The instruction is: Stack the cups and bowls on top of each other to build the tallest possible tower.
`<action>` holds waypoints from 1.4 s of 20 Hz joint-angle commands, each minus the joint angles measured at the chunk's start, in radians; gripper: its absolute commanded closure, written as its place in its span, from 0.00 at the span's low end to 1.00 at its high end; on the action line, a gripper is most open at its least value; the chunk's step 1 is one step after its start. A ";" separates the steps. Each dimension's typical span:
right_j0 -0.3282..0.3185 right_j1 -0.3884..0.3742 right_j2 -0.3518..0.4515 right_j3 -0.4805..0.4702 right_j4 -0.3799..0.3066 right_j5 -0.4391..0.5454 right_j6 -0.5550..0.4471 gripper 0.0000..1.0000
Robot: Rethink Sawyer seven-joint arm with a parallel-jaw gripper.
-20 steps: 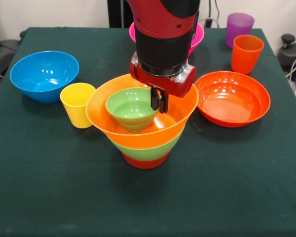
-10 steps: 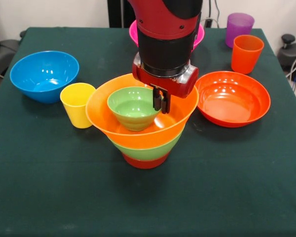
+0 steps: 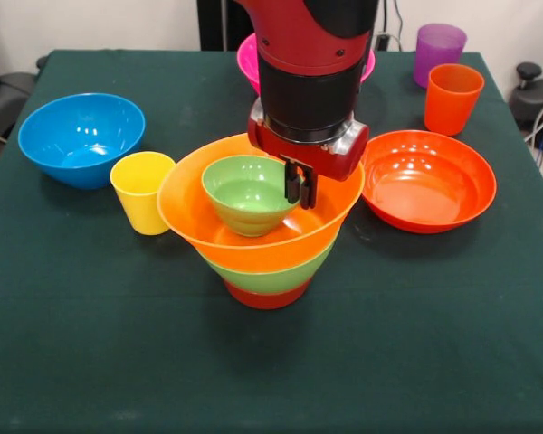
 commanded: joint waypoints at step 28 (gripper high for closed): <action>0.007 0.028 0.102 -0.008 -0.056 -0.043 -0.056 1.00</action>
